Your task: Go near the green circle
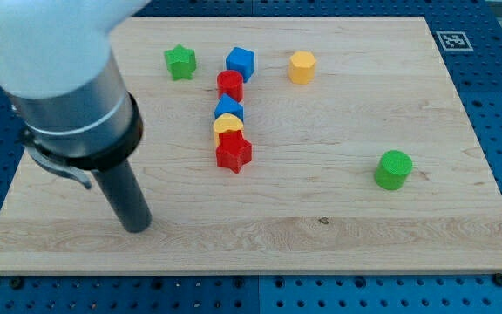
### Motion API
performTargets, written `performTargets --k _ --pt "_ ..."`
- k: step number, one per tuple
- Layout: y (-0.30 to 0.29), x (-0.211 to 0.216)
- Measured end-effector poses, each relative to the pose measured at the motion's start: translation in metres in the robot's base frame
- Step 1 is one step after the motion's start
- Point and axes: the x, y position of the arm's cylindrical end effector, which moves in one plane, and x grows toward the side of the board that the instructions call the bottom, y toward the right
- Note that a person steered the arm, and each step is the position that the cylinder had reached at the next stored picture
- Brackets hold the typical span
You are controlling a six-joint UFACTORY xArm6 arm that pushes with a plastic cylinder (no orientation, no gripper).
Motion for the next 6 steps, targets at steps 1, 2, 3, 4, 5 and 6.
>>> performTargets --k 1,2,3,4,5,6 --pt "0.033 0.010" --pt "0.067 0.010" --pt "0.099 0.010" --pt "0.138 0.012" --pt "0.169 0.006" --pt "0.195 -0.023"
